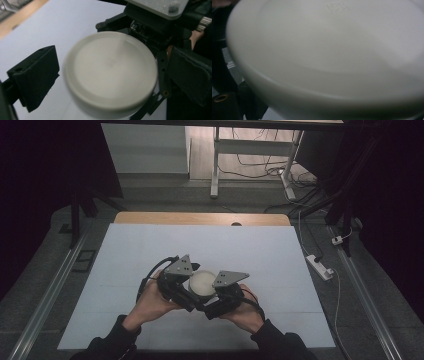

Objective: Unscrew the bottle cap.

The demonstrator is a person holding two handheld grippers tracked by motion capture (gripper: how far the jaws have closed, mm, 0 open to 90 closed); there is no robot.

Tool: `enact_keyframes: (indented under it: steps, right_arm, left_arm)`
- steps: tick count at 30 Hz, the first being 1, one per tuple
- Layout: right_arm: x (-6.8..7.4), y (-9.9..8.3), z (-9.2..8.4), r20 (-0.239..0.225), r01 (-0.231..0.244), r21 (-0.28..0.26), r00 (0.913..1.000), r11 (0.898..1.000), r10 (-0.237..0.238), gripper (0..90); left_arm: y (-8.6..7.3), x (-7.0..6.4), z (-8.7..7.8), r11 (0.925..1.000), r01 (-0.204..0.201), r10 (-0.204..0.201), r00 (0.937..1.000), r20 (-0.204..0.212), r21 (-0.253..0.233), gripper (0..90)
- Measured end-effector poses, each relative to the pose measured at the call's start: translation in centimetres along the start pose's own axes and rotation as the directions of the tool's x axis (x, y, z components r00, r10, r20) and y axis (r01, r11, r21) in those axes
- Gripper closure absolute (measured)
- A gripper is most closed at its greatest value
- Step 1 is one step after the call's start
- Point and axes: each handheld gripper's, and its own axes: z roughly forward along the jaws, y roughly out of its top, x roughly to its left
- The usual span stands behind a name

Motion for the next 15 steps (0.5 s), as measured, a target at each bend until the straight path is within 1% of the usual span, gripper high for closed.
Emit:
enact_keyframes:
  steps: [1,2,3,4,5,6,8,9,12,15]
  right_arm:
    - [0.1,0.0,0.0,-0.010,0.004,-0.002,0.9999,1.000,-0.005,6.4]
    - [0.1,0.0,-0.1,-0.019,0.010,-0.005,0.9998,1.000,-0.010,6.4]
    - [0.2,0.0,-0.1,-0.027,0.017,-0.009,0.9995,1.000,-0.017,6.4]
    - [0.3,0.1,-0.1,-0.037,0.026,-0.013,0.9990,1.000,-0.027,6.4]
    - [0.4,0.1,-0.2,-0.048,0.033,-0.018,0.9983,0.999,-0.034,6.4]
    - [0.5,0.2,-0.2,-0.058,0.039,-0.022,0.9975,0.999,-0.040,6.4]
    - [0.7,0.2,-0.2,-0.078,0.058,-0.027,0.9952,0.998,-0.060,6.4]
    - [0.9,0.2,-0.2,-0.089,0.068,-0.029,0.9936,0.997,-0.070,6.4]
    - [1.3,0.3,-0.1,-0.120,0.088,-0.029,0.9886,0.996,-0.091,6.4]
    - [1.5,0.3,0.0,-0.138,0.106,-0.026,0.9844,0.994,-0.109,6.4]
  left_arm:
    - [-0.1,0.2,-0.3,0.9999,-0.016,0.016,0.9993,0.033,-0.005,0.0]
    - [-0.2,0.3,-0.6,0.9995,-0.032,0.032,0.9980,0.054,-0.008,0.0]
    - [-0.3,0.4,-0.8,0.9983,-0.057,0.058,0.9953,0.077,-0.009,0.3]
    - [-0.4,0.5,-1.0,0.9961,-0.089,0.088,0.9909,0.101,-0.002,0.7]
    - [-0.5,0.6,-1.0,0.9937,-0.112,0.111,0.9875,0.112,0.004,0.6]
    - [-0.6,0.6,-1.0,0.9920,-0.126,0.124,0.9836,0.130,0.006,0.7]
    - [-0.9,0.7,-1.0,0.9875,-0.158,0.155,0.9732,0.170,0.004,0.6]
    - [-1.1,0.9,-0.9,0.9874,-0.158,0.155,0.9686,0.194,-0.001,0.7]
    - [-1.4,1.2,-0.6,0.9877,-0.156,0.155,0.9597,0.234,-0.015,1.2]
    - [-1.5,1.1,-0.2,0.9854,-0.170,0.166,0.9572,0.237,-0.003,2.6]
